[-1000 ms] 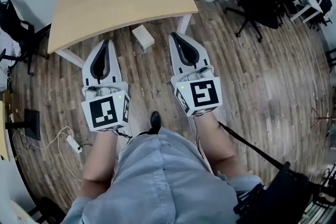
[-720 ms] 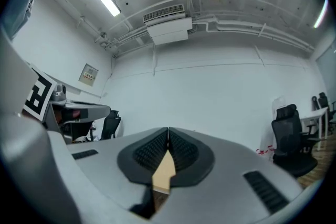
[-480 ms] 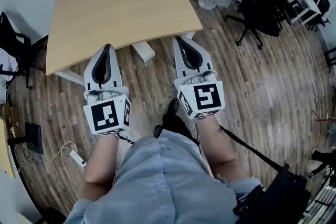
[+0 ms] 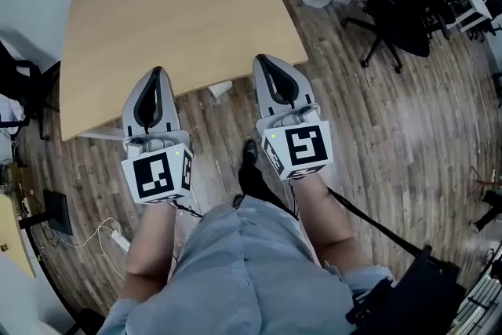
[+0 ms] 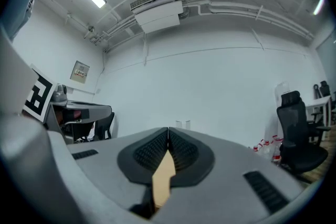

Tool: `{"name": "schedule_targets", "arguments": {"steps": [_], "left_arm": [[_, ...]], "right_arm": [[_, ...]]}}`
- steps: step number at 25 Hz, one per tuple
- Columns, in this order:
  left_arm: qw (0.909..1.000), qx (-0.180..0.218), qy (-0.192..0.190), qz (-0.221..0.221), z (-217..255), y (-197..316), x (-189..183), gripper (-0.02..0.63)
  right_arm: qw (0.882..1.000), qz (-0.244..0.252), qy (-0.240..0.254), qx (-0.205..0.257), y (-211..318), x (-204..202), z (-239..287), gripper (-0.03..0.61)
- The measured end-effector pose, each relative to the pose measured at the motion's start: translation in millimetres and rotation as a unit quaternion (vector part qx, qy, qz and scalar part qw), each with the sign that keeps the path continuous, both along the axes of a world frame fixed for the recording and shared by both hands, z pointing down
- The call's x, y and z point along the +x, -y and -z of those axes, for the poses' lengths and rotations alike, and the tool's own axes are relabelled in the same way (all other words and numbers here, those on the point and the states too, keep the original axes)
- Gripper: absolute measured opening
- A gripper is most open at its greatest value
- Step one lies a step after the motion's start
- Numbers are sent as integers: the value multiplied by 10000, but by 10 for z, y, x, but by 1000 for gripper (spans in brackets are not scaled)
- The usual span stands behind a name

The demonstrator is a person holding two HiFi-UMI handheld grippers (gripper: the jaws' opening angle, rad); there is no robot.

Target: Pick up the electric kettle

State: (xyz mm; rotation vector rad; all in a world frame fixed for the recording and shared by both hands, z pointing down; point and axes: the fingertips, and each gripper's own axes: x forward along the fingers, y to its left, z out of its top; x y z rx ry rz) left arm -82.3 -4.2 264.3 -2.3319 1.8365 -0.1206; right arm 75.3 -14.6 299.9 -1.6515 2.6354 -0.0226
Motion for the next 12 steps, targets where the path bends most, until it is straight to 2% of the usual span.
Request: {"name": "schedule_targets", "arguments": {"steps": [5,8,12], "left_arm": [[9999,15,116,-8,75,581,182,0],[10000,24,55,6,141,929,270,0],[9998,197,80,59,299,1286,418,0]], "right_arm": [[9998,160,120,20,590,83,26,2],[9996,230,166,30,938,134,44,2],[9990,397,189,92,1292,194,110,2]]}}
